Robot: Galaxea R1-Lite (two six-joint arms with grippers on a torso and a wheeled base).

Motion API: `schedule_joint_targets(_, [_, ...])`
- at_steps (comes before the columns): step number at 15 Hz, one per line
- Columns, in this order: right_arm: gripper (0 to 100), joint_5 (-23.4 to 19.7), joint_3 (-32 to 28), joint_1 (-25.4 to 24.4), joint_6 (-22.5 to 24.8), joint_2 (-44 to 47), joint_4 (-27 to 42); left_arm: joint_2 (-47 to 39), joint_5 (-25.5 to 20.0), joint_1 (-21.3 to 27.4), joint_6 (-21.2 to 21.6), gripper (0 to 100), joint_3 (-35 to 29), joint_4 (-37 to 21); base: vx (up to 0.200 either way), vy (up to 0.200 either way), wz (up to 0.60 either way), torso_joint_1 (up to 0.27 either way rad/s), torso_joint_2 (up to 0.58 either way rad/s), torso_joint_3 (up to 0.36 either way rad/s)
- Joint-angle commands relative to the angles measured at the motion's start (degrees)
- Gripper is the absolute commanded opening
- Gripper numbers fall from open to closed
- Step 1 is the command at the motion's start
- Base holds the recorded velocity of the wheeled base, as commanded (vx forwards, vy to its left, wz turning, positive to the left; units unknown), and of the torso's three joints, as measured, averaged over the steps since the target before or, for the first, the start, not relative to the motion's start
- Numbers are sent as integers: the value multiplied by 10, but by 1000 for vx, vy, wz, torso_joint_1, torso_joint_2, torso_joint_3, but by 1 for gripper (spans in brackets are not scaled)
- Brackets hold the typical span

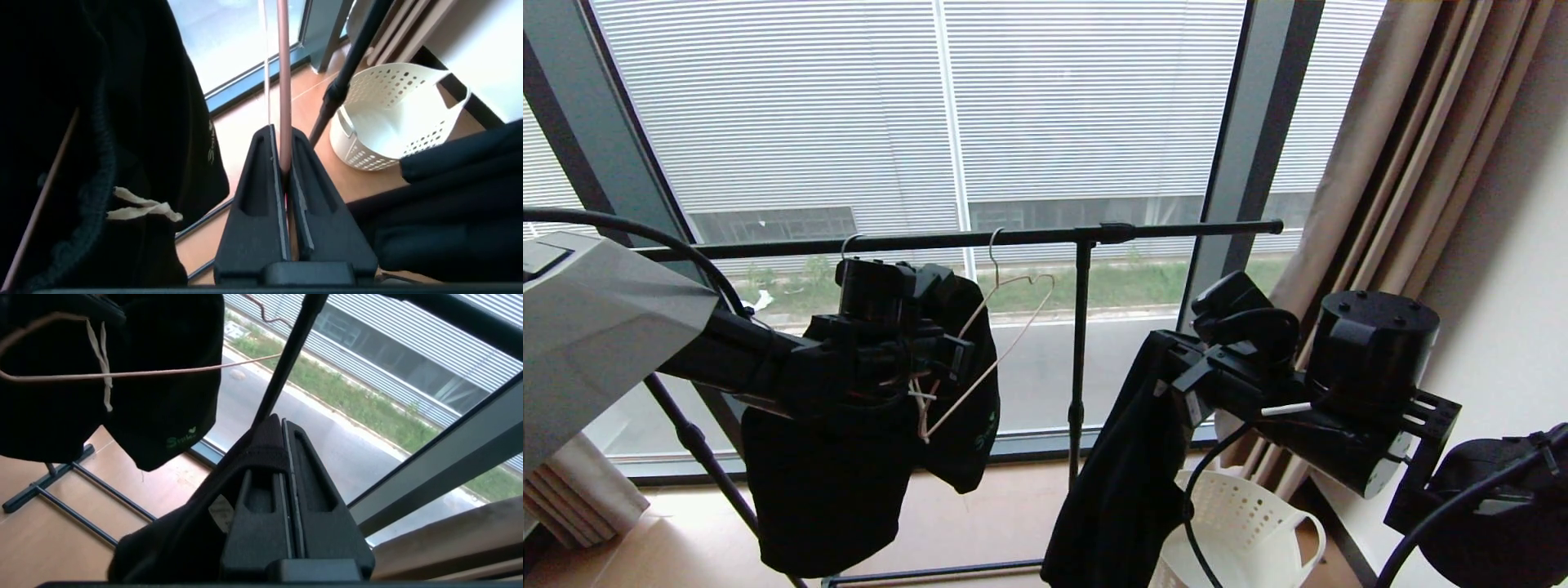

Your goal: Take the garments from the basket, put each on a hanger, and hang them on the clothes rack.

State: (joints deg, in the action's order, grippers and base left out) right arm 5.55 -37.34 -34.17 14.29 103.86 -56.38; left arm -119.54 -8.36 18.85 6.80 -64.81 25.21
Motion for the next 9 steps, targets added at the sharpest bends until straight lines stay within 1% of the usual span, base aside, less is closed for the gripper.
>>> schedule_joint_targets(1, [0,0,1,0,0,1,0,35,0,1,-1,0,20,1,0,0,0,0,0,0])
schedule_joint_targets(3, [0,0,1,0,0,1,0,55,0,2,-1,0,34,3,0,0,0,0,0,0])
schedule_joint_targets(4, [0,0,1,0,0,1,0,68,0,3,-1,0,50,24,0,0,0,0,0,0])
schedule_joint_targets(6, [0,0,1,-1,0,2,0,68,1,6,-3,0,57,45,0,0,0,0,0,0])
schedule_joint_targets(9, [0,0,1,-1,0,6,-2,81,0,7,-1,0,79,46,0,0,0,0,0,0])
